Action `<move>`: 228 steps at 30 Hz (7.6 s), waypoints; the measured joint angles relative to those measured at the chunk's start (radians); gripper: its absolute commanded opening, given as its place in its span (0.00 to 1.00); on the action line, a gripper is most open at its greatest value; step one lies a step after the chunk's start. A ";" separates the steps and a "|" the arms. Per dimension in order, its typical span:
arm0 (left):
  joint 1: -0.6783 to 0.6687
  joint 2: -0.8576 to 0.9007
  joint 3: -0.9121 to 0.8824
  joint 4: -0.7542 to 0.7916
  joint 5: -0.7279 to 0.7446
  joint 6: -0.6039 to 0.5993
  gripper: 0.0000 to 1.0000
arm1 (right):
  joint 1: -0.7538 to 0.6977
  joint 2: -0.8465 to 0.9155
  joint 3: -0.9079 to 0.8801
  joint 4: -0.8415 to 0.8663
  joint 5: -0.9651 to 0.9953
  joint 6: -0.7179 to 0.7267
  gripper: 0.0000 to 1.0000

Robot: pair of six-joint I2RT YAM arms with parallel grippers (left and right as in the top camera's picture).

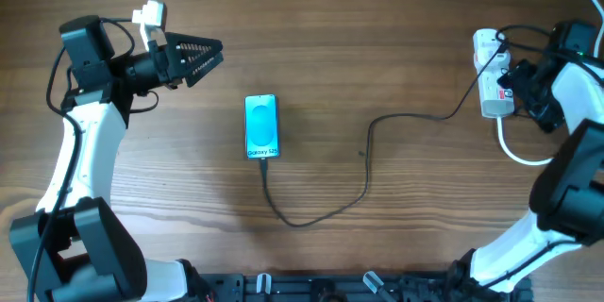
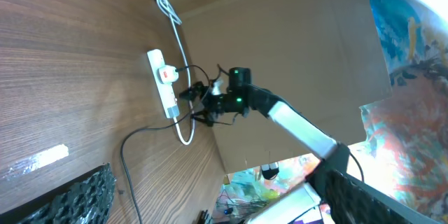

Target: Plug charger to phone and switch on socket

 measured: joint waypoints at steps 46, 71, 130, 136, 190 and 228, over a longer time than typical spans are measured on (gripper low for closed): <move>0.000 0.000 0.000 0.000 0.000 0.000 1.00 | -0.020 0.092 0.011 0.235 -0.097 0.018 1.00; 0.000 0.000 0.000 0.000 0.000 0.000 1.00 | -0.026 0.083 0.051 0.079 -0.099 -0.047 1.00; 0.000 -0.003 0.000 0.000 0.000 0.000 1.00 | -0.011 -0.006 0.108 0.043 -0.166 -0.364 1.00; -0.002 -0.245 0.000 0.007 -0.024 0.001 1.00 | -0.011 -0.006 0.108 0.044 -0.166 -0.365 1.00; -0.171 -1.583 -1.084 0.102 -1.182 0.132 1.00 | -0.011 -0.006 0.108 0.046 -0.162 -0.368 1.00; -0.171 -1.583 -1.084 0.102 -1.182 0.132 1.00 | 0.085 -0.933 0.109 0.048 -0.159 -0.368 1.00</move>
